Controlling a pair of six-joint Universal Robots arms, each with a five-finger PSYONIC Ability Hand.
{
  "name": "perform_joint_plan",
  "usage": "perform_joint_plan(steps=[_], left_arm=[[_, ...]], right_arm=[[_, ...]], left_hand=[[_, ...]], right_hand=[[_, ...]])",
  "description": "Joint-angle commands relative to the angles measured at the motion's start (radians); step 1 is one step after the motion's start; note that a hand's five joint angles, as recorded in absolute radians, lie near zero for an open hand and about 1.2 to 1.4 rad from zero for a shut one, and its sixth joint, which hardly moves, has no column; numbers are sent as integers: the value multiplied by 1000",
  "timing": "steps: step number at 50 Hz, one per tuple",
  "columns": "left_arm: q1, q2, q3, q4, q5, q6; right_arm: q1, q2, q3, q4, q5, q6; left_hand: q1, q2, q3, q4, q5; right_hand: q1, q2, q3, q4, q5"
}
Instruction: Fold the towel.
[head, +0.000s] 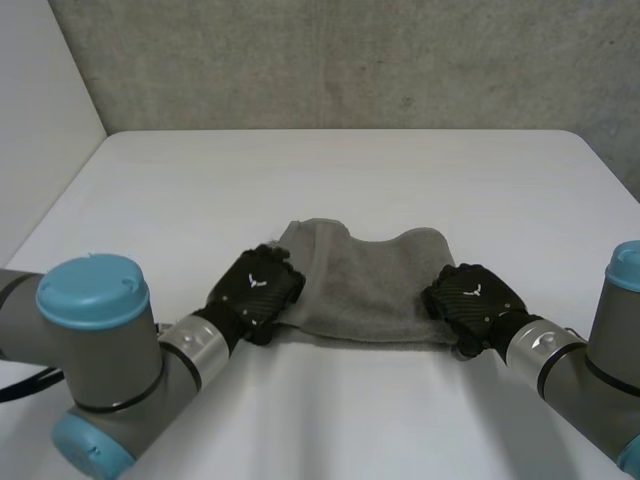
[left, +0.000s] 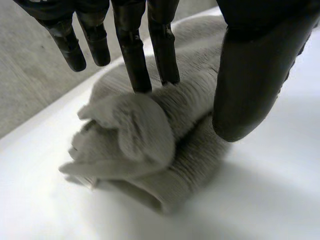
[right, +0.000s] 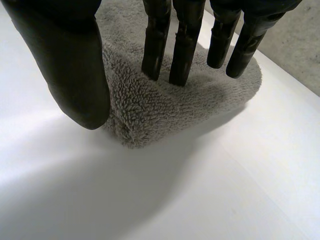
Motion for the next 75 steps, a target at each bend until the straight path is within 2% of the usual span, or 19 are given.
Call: perform_joint_plan(steps=[1,10,13,15,16,17,20,37,42,51,52,53,54,55,59,66,75], left_arm=[[-12,26,-75,-14,-3,1],[-12,38,-106,-51,-6,1],[-6,41,-117,-60,-9,1],[-3,56,-123,-66,-19,0],[-3,56,-123,-66,-19,0],[-3,72,-126,-66,-25,0],[-7,95,-132,-68,-27,-2],[-27,196,-112,-114,-30,-22],[8,251,-100,-120,-30,-72],[68,313,-88,-126,-22,-112],[71,316,-88,-126,-21,-114],[71,316,-88,-126,-21,-114],[71,316,-89,-126,-22,-114],[72,316,-92,-126,-21,-114],[71,313,-97,-126,-18,-114],[71,299,-97,-120,-15,-115],[71,297,-99,-111,-16,-119]], right_arm=[[-9,0,11,-2,-2,-2],[-12,0,17,-4,-7,-2],[-11,0,20,-10,-10,-4],[-11,1,22,-25,-12,-4],[-11,1,22,-25,-12,-4],[-11,1,20,-28,-15,-4],[-12,1,19,-28,-15,-13],[-38,-14,-41,24,-10,-153],[-29,-14,-133,128,-18,-171],[40,-10,-221,164,-13,-174],[55,-5,-216,174,-9,-171],[55,-5,-216,174,-8,-171],[55,-3,-199,185,-4,-169],[52,-3,-175,185,-7,-165],[38,-11,-110,159,-13,-157],[-46,-46,25,15,-12,-153],[-66,-40,69,-62,-13,-131]], left_hand=[[-33,-29,-42,-56,-9],[-30,-26,-42,-56,-6],[-27,-23,-42,-56,-4],[-30,-26,-42,-56,-6],[-30,-26,-42,-56,-6],[-30,-26,-42,-56,-6],[-33,-29,-42,-56,-9],[-103,-99,-42,-56,-80],[-127,-123,-42,-56,-103],[-153,-149,-42,-56,-130],[-153,-149,-42,-56,-130],[-153,-149,-42,-56,-130],[-153,-149,-42,-56,-130],[-153,-149,-42,-56,-130],[-156,-152,-42,-56,-133],[-165,-161,-42,-56,-141],[-165,-161,-42,-56,-141]], right_hand=[[51,47,-50,-78,21],[136,132,-50,-78,107],[227,223,-50,-78,198],[467,463,-50,-78,437],[468,464,-50,-78,438],[607,604,-50,-78,578],[725,721,-50,-78,696],[725,721,-50,-78,696],[725,721,-50,-78,696],[725,721,-50,-78,696],[485,481,-50,-78,455],[483,479,-50,-78,453],[119,115,-50,-78,90],[-62,-66,-50,-78,-91],[-66,-70,-50,-78,-96],[36,32,-50,-78,7],[98,94,-50,-78,68]])
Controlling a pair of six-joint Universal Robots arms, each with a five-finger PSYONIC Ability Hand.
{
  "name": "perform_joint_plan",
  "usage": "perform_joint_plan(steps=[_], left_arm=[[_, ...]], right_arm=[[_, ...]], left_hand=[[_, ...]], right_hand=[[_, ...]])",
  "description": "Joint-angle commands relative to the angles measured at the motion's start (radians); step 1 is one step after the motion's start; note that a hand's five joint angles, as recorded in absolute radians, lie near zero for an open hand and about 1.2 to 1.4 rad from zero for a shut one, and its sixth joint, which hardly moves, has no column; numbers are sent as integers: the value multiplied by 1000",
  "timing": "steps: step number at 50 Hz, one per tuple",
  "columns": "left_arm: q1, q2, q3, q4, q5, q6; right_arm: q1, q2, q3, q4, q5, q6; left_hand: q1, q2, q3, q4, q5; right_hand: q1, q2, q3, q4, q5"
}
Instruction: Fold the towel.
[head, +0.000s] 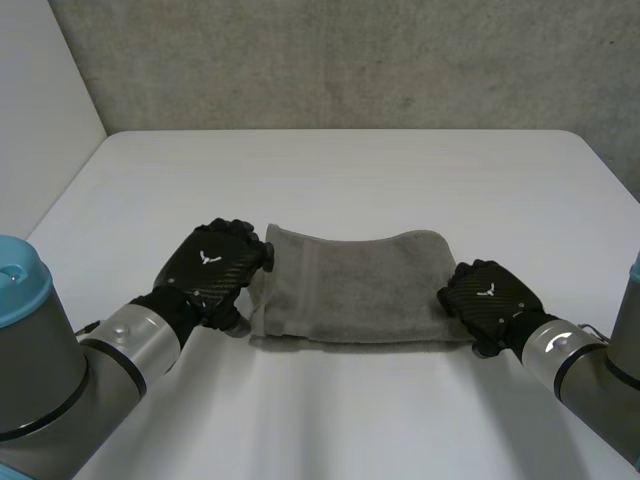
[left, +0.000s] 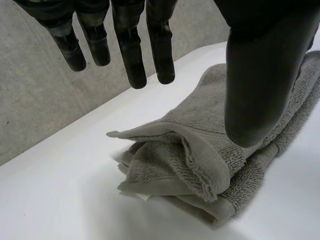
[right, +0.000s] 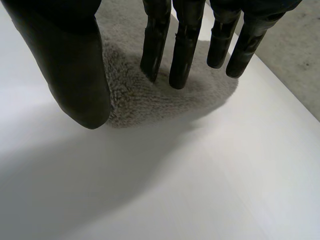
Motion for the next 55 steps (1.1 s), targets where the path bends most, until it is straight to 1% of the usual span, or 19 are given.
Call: perform_joint_plan(steps=[1,5,8,10,16,20,21,27,31,36,38,40,41,43,44,46,47,52,55], left_arm=[[4,-2,0,6,-2,-8],[6,-2,0,7,0,-28],[10,-2,1,7,0,-52],[12,-1,1,7,0,-65],[19,-1,0,7,0,-66],[27,-1,-2,9,0,-66],[27,-1,-2,9,0,-66],[39,-1,-2,9,-2,-66],[50,1,1,12,-5,-68],[53,10,6,22,-8,-69],[53,12,9,22,-9,-69],[56,16,12,24,-11,-71],[56,16,12,24,-11,-71],[58,18,13,27,-11,-86],[58,18,13,27,-11,-86],[64,16,13,29,-11,-100],[64,16,13,29,-11,-100],[93,16,15,29,-11,-111],[98,16,13,29,-11,-111]], right_arm=[[-12,6,30,-66,-1,20],[-14,8,31,-76,-2,24],[-9,20,30,-86,-5,24],[-5,29,30,-100,-5,25],[-3,52,27,-100,-10,25],[-5,74,22,-91,-10,25],[-6,74,17,-88,-10,24],[-20,71,-19,-63,-5,16],[-43,20,-117,24,-11,8],[-9,-40,-239,76,-16,20],[38,-41,-282,84,-15,28],[177,-20,-370,82,-8,51],[178,-20,-371,82,-8,51],[306,43,-449,84,7,62],[307,43,-449,84,7,62],[427,130,-516,92,25,59],[428,130,-516,92,25,59],[578,285,-602,124,54,39],[601,324,-616,125,55,30]], left_hand=[[-44,-38,-42,-56,-11],[-44,-38,-42,-56,-11],[-44,-38,-42,-56,-11],[-44,-38,-42,-56,-11],[-47,-41,-42,-56,-14],[-61,-55,-42,-56,-28],[-61,-55,-42,-56,-28],[-73,-67,-42,-56,-40],[-85,-79,-42,-56,-52],[-114,-108,-42,-56,-81],[-129,-123,-42,-56,-96],[-138,-132,-42,-56,-105],[-138,-132,-42,-56,-105],[-158,-152,-42,-56,-125],[-158,-152,-42,-56,-125],[-167,-161,-42,-56,-134],[-167,-161,-42,-56,-134],[-170,-164,-42,-56,-137],[-173,-167,-42,-56,-140]], right_hand=[[71,97,-50,-78,67],[88,114,-50,-78,85],[209,235,-50,-78,205],[369,395,-50,-78,366],[435,461,-50,-78,431],[566,592,-50,-78,563],[669,695,-50,-78,665],[680,706,-50,-78,677],[680,706,-50,-78,677],[680,706,-50,-78,677],[680,706,-50,-78,677],[680,706,-50,-78,677],[680,706,-50,-78,677],[680,706,-50,-78,677],[680,706,-50,-78,677],[680,706,-50,-78,677],[680,706,-50,-78,677],[680,706,-50,-78,677],[680,706,-50,-78,677]])
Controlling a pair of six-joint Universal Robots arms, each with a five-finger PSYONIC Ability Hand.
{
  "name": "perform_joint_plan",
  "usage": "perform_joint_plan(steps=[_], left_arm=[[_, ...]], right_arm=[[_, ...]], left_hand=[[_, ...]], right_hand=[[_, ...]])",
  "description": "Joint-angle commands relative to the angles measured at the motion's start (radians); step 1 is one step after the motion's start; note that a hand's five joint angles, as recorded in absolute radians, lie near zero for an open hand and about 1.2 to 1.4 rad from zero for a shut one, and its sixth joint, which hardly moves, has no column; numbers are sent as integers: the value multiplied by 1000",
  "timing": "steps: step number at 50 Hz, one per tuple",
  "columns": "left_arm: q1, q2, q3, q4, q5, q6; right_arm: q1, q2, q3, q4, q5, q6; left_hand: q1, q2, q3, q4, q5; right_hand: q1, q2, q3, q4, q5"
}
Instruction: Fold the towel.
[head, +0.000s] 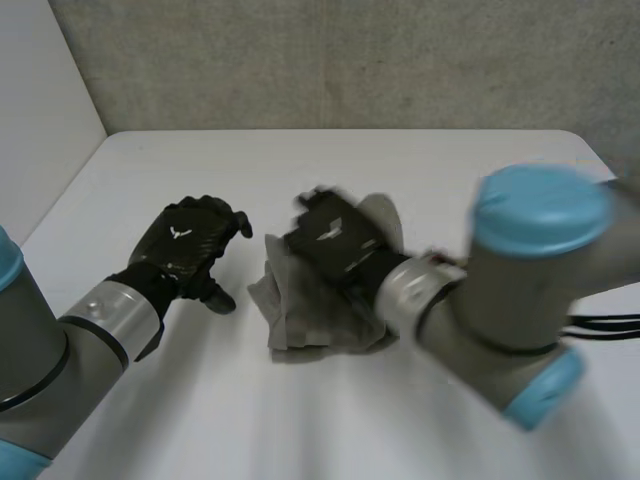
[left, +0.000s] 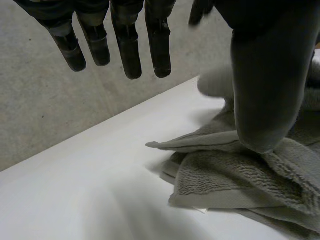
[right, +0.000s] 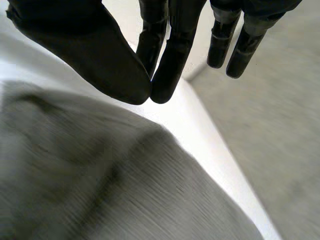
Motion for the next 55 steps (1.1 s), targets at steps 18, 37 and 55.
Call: perform_joint_plan(steps=[18,37,55], left_arm=[[53,1,10,1,-1,-7],[63,24,2,0,-1,-8],[53,15,-3,1,-1,-8]], right_arm=[[109,113,-39,19,58,-13],[-115,-56,105,-29,129,69],[-109,-25,84,-92,121,213]], left_hand=[[-106,-71,-42,-56,-32],[-106,-71,-42,-56,-32],[-127,-91,-42,-56,-52]], right_hand=[[140,79,-50,-78,36],[-682,-743,-50,-78,-786],[-641,-702,-50,-78,-745]])
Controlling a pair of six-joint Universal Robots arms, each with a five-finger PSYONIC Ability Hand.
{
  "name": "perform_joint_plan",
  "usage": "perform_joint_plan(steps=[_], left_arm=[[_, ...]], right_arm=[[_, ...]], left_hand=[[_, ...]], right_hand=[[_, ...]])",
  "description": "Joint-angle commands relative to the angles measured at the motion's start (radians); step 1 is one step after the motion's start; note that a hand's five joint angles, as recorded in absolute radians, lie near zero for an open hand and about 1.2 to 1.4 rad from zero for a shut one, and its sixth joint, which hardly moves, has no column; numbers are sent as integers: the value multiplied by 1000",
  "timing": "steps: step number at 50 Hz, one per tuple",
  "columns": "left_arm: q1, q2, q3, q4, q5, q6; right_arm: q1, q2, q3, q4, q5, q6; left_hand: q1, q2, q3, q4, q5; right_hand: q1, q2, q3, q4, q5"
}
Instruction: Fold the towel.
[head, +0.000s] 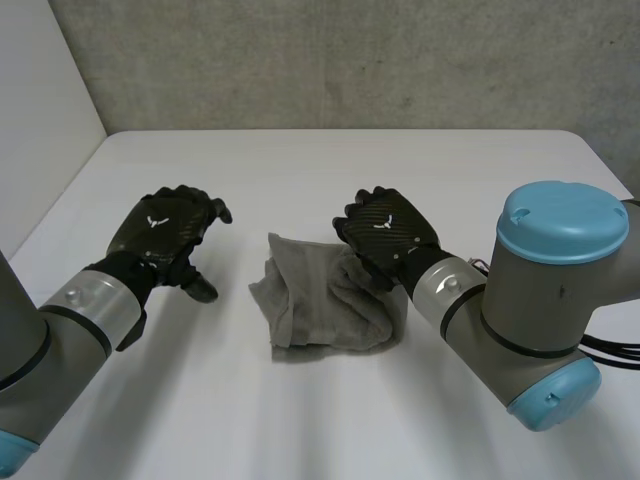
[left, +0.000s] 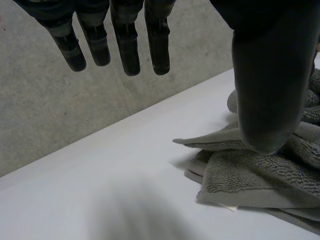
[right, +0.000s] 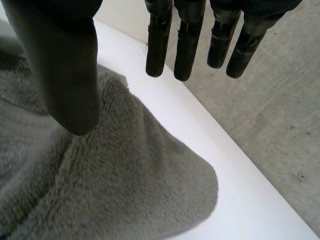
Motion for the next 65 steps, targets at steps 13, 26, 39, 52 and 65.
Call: perform_joint_plan(steps=[13,26,39,52,65], left_arm=[[-3,-7,-4,0,2,0],[-3,-7,-13,5,3,2],[-2,-3,-22,21,2,2],[46,40,-24,21,-2,2],[142,102,-24,18,-2,0]], right_arm=[[12,141,-114,10,10,76],[13,201,-158,12,11,125],[21,207,-204,33,-4,115],[131,189,-284,114,-168,35],[227,330,-334,173,-296,-125]], left_hand=[[-97,-53,-42,-56,-17],[-97,-53,-42,-56,-17],[-97,-53,-42,-56,-17],[-115,-71,-42,-56,-35],[-127,-82,-42,-56,-47]], right_hand=[[20,9,-50,-78,14],[119,108,-50,-78,114],[826,815,-50,-78,821],[826,815,-50,-78,821],[826,815,-50,-78,821]])
